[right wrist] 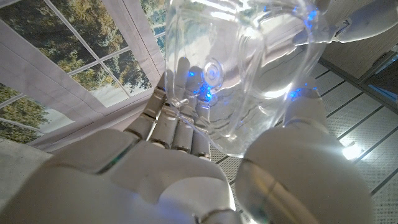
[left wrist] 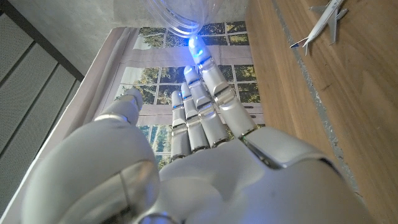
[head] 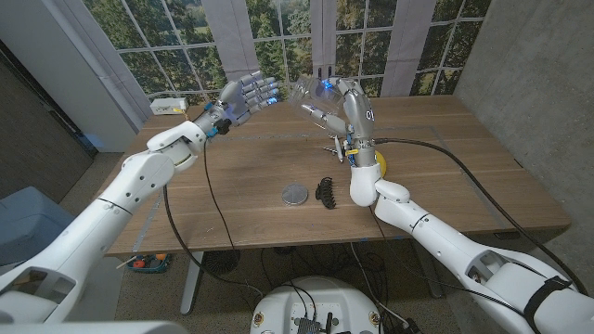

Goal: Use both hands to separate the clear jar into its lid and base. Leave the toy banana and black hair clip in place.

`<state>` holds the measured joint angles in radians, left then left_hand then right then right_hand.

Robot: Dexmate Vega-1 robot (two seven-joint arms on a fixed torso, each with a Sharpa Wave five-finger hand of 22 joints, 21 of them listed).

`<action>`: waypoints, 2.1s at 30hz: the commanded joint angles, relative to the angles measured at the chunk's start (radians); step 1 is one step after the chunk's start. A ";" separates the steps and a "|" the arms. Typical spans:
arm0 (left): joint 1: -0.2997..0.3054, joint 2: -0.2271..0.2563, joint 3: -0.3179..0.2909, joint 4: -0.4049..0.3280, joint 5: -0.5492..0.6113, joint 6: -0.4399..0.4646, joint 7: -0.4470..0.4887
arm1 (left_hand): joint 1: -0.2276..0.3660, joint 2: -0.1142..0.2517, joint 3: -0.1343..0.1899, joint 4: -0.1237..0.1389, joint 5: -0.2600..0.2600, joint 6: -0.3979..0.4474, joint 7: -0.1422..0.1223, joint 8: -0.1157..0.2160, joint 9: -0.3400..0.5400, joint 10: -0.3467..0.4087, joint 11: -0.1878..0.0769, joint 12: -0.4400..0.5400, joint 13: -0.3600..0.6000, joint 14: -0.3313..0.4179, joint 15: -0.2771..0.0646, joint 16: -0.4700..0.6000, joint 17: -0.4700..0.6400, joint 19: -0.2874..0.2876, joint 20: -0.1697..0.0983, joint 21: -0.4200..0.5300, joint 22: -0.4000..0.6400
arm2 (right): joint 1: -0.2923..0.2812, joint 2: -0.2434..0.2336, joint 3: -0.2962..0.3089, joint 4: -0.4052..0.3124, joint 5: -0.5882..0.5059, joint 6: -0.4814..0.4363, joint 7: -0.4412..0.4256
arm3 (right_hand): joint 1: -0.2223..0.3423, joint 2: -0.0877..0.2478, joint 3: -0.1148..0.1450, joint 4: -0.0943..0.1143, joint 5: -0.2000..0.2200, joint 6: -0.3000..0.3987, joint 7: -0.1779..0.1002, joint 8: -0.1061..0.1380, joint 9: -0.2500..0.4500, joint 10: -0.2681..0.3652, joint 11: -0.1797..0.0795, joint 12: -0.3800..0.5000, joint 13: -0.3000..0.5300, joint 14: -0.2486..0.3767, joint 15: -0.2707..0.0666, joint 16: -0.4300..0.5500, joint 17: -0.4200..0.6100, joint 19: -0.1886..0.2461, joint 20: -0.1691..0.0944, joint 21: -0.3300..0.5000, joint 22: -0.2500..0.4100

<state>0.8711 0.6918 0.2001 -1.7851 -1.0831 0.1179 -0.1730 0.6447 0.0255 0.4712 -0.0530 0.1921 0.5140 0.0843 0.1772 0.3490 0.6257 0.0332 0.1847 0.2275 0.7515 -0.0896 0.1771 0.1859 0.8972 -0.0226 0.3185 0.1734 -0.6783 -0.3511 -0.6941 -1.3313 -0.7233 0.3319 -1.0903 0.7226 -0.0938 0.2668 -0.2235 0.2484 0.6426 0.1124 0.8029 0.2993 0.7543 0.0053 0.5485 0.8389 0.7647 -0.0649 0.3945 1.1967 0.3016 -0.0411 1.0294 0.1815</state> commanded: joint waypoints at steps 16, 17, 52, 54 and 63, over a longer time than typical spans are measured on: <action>0.037 -0.052 0.028 0.088 0.268 -0.397 -0.050 | -0.157 0.026 0.005 -0.109 -0.006 -0.278 -0.194 -0.004 -0.158 -0.482 -0.035 -0.006 -0.036 -0.601 0.118 -0.008 -0.011 -0.643 0.087 -0.149 0.002 | -0.021 -0.033 -0.020 -0.098 0.172 -0.111 0.184 | 0.204 0.198 0.092 0.075 0.013 0.283 -0.207 0.029 0.061 0.226 -0.209 0.008 0.008 0.019 -0.157 0.003 0.002 0.017 -0.042 0.010 0.002; 0.036 -0.052 0.029 0.089 0.269 -0.399 -0.048 | -0.162 0.026 0.003 -0.108 -0.007 -0.282 -0.196 -0.003 -0.160 -0.498 -0.035 -0.008 -0.037 -0.612 0.120 -0.008 -0.011 -0.658 0.084 -0.149 0.001 | -0.021 -0.034 -0.020 -0.099 0.172 -0.112 0.185 | 0.204 0.198 0.092 0.075 0.013 0.284 -0.208 0.030 0.061 0.226 -0.209 0.008 0.007 0.019 -0.157 0.003 0.001 0.019 -0.042 0.011 0.002; 0.038 -0.054 0.058 0.129 0.470 -0.554 0.076 | -0.296 0.079 -0.013 -0.074 -0.019 -0.383 -0.277 -0.004 -0.173 -0.659 -0.092 -0.008 -0.049 -0.780 0.109 -0.010 -0.011 -0.810 0.058 -0.142 -0.001 | -0.033 -0.138 -0.084 -0.201 0.080 -0.414 0.415 | 0.205 0.188 0.097 0.074 0.019 0.300 -0.219 0.016 0.028 0.232 -0.210 -0.005 -0.014 0.026 -0.156 0.002 -0.002 0.032 -0.023 0.013 0.000; 0.038 -0.053 0.060 0.125 0.473 -0.551 0.081 | -0.299 0.079 -0.013 -0.074 -0.019 -0.384 -0.277 -0.004 -0.173 -0.661 -0.092 -0.007 -0.049 -0.784 0.105 -0.010 -0.012 -0.813 0.056 -0.142 -0.001 | -0.034 -0.142 -0.087 -0.200 0.080 -0.418 0.421 | 0.205 0.188 0.097 0.074 0.019 0.299 -0.218 0.015 0.026 0.233 -0.210 -0.006 -0.015 0.026 -0.156 0.002 -0.002 0.032 -0.024 0.013 0.000; 0.050 -0.038 0.062 0.096 0.478 -0.534 0.089 | -0.306 0.081 -0.013 -0.076 -0.018 -0.389 -0.278 -0.004 -0.174 -0.666 -0.089 -0.005 -0.049 -0.792 0.108 -0.009 -0.013 -0.822 0.056 -0.141 -0.002 | -0.043 -0.156 -0.108 -0.187 0.067 -0.432 0.426 | 0.204 0.186 0.099 0.074 0.020 0.300 -0.219 0.011 0.020 0.236 -0.211 -0.009 -0.020 0.024 -0.156 -0.003 -0.005 0.034 -0.019 0.012 0.000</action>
<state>0.9100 0.6395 0.2583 -1.6620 -0.6157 -0.4314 -0.0961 0.3489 0.1065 0.4569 -0.1326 0.1737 0.1319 -0.1895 0.1732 0.1720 -0.0345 -0.0534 0.1773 0.1766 -0.0306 0.0160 0.1664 0.1722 0.0805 0.0357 0.1741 0.1724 -0.7154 -0.4868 -0.7757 -1.5302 -0.6374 -0.0670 -0.6881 0.7381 -0.1093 0.2669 -0.2235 0.2629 0.6426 0.1124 0.8029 0.2993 0.7631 0.0140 0.5408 0.8152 0.7673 -0.0627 0.3946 1.1895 0.3232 -0.0412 1.0369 0.1809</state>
